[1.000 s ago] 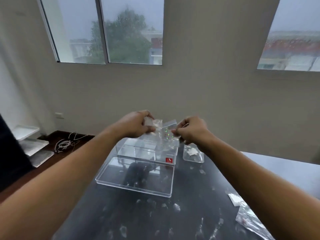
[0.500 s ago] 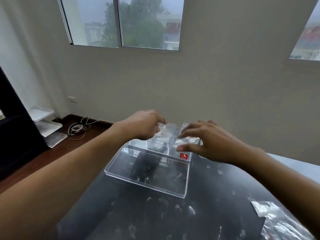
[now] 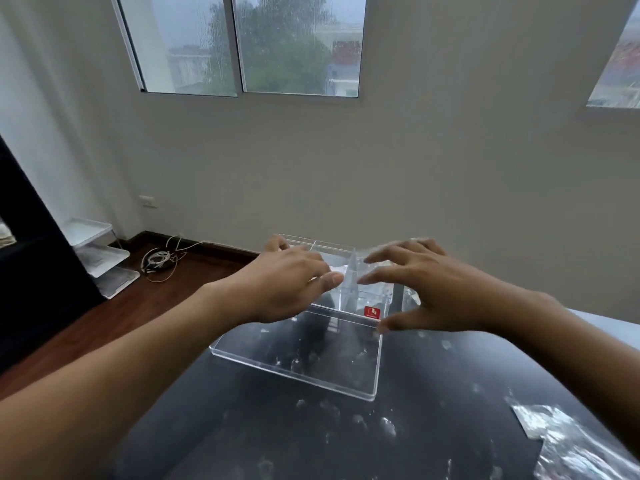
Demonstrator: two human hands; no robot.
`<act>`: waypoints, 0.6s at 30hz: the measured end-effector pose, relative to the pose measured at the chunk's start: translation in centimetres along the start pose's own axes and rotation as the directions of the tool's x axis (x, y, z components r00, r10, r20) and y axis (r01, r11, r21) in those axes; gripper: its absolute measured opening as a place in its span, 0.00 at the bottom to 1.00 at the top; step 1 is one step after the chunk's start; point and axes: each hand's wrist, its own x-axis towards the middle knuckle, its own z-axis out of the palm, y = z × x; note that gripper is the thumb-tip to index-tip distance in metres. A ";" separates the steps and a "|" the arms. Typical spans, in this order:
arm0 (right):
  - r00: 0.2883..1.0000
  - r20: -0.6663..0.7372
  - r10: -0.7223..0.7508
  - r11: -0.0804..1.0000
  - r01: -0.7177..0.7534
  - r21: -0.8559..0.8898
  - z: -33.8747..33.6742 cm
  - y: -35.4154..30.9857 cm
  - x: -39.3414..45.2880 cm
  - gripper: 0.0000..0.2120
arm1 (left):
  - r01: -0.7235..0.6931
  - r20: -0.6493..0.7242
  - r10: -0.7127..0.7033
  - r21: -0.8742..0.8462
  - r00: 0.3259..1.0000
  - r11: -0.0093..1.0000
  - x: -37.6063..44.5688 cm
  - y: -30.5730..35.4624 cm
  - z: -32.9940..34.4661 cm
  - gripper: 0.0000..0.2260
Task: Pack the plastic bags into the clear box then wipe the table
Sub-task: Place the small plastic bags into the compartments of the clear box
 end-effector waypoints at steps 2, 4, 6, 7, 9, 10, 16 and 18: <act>1.000 0.023 -0.007 0.995 0.004 0.099 -0.2 0.8 -0.2 0.23 | -0.017 0.000 0.017 -0.006 1.000 1.000 -0.4 -0.1 1.0 0.27; 0.998 -0.042 -0.050 0.987 0.056 0.151 0.0 1.4 -0.3 0.14 | -0.017 -0.027 0.016 -0.038 0.999 0.999 -0.5 -0.2 1.6 0.27; 0.990 -0.119 -0.076 0.986 0.092 0.141 0.0 1.8 -0.2 0.13 | -0.014 -0.041 0.011 -0.068 0.999 0.998 -0.3 -0.2 1.8 0.28; 0.985 -0.152 -0.077 0.985 0.099 0.140 -0.3 1.8 0.0 0.13 | -0.015 -0.042 0.012 -0.074 0.999 0.997 -0.2 -0.2 1.8 0.29; 0.977 -0.198 -0.075 0.984 0.105 0.146 -1.0 1.5 0.4 0.13 | -0.016 -0.045 0.013 -0.068 0.999 0.998 -0.1 -0.2 1.9 0.29; 0.977 -0.203 -0.062 0.984 0.094 0.152 -1.2 1.2 0.6 0.12 | -0.017 -0.045 0.014 -0.065 0.999 0.998 0.0 -0.2 1.9 0.28; 0.981 -0.187 -0.060 0.984 0.090 0.157 0.1 -0.5 1.4 0.10 | -0.014 -0.038 0.011 -0.078 0.999 0.997 -0.1 -0.2 1.9 0.26; 0.982 -0.184 -0.048 0.981 0.081 0.175 0.6 -0.6 1.3 0.11 | -0.015 -0.064 0.010 -0.072 0.998 0.997 -0.3 -0.1 2.2 0.27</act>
